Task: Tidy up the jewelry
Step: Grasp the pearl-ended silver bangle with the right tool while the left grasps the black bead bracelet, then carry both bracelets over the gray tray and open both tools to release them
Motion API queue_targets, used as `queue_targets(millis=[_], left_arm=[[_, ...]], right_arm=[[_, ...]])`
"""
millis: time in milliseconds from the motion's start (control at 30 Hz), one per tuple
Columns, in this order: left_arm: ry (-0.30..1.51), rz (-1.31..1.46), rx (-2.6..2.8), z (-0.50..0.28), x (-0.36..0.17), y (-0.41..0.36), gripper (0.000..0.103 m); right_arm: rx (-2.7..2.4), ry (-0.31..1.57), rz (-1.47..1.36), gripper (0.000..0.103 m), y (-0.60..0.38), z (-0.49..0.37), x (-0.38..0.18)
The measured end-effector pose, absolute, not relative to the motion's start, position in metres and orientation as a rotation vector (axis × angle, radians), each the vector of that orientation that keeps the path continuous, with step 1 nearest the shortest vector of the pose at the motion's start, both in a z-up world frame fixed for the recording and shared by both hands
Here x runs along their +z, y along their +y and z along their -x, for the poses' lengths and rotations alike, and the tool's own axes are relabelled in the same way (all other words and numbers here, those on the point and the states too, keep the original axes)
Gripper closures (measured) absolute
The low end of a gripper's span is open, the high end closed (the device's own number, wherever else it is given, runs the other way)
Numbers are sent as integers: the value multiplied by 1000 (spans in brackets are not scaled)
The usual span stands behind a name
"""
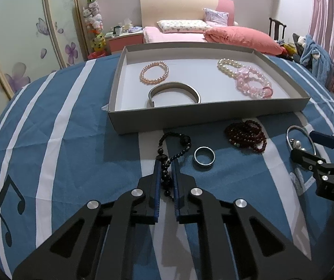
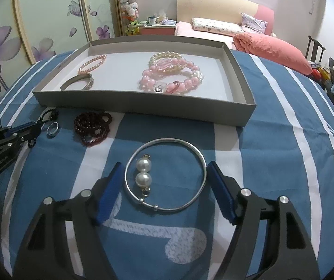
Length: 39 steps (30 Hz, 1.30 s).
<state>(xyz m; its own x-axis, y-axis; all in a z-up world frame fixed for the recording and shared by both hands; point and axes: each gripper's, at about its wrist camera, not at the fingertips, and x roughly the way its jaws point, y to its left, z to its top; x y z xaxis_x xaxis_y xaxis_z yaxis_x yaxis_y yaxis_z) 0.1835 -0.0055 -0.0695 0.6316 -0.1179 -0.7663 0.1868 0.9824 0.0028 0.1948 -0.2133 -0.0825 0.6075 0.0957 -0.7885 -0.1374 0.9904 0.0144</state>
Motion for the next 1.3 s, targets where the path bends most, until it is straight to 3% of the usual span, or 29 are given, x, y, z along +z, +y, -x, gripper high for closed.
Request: queue_targets(millis=[700, 1300], left_arm=[[648, -14, -215, -161, -33, -2, 97], [529, -10, -222, -140, -14, -11, 97]], right_arm=[[140, 798, -26, 32, -220, -187, -66], [157, 592, -40, 32, -211, -156, -31]])
